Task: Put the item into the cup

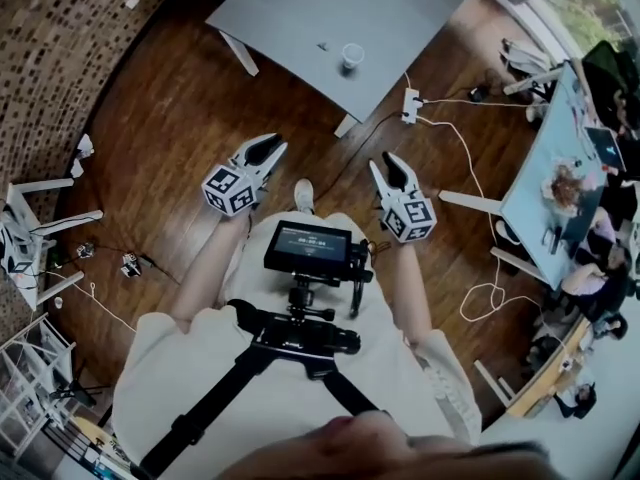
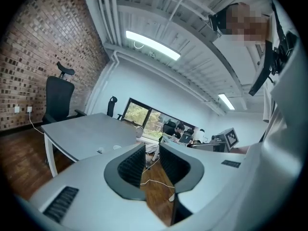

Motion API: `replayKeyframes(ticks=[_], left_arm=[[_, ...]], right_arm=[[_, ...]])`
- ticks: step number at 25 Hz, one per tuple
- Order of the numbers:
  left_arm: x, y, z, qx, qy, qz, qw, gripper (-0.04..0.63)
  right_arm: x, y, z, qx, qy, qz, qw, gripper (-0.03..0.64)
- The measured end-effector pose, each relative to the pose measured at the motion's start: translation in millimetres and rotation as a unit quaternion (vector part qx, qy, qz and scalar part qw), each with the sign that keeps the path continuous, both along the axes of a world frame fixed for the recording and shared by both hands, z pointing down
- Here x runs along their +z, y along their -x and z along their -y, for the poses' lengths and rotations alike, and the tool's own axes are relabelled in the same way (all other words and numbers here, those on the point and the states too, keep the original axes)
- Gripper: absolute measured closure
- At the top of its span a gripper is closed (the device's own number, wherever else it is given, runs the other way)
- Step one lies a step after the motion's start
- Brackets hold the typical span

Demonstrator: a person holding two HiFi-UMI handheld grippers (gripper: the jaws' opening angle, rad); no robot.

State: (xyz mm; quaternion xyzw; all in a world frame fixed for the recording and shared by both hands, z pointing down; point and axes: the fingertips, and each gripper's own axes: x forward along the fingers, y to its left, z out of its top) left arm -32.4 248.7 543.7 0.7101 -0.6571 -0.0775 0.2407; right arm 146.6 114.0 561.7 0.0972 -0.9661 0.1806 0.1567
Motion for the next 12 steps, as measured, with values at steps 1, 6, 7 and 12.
replayKeyframes(ticks=[1, 6, 7, 12], left_arm=[[0, 8, 7, 0.002, -0.002, 0.002, 1.0, 0.505], [2, 30, 26, 0.0, -0.004, -0.022, 0.9998, 0.497], [2, 32, 30, 0.002, -0.005, -0.027, 0.9996, 0.497], [19, 44, 66, 0.016, 0.031, -0.027, 0.999, 0.497]], right_arm=[[-2, 11, 4, -0.002, -0.004, 0.0, 1.0, 0.443], [-21, 48, 12, -0.009, -0.025, 0.007, 1.0, 0.443], [-19, 51, 16, -0.008, -0.029, 0.006, 1.0, 0.443], [-7, 51, 46, 0.013, -0.019, 0.006, 1.0, 0.443]])
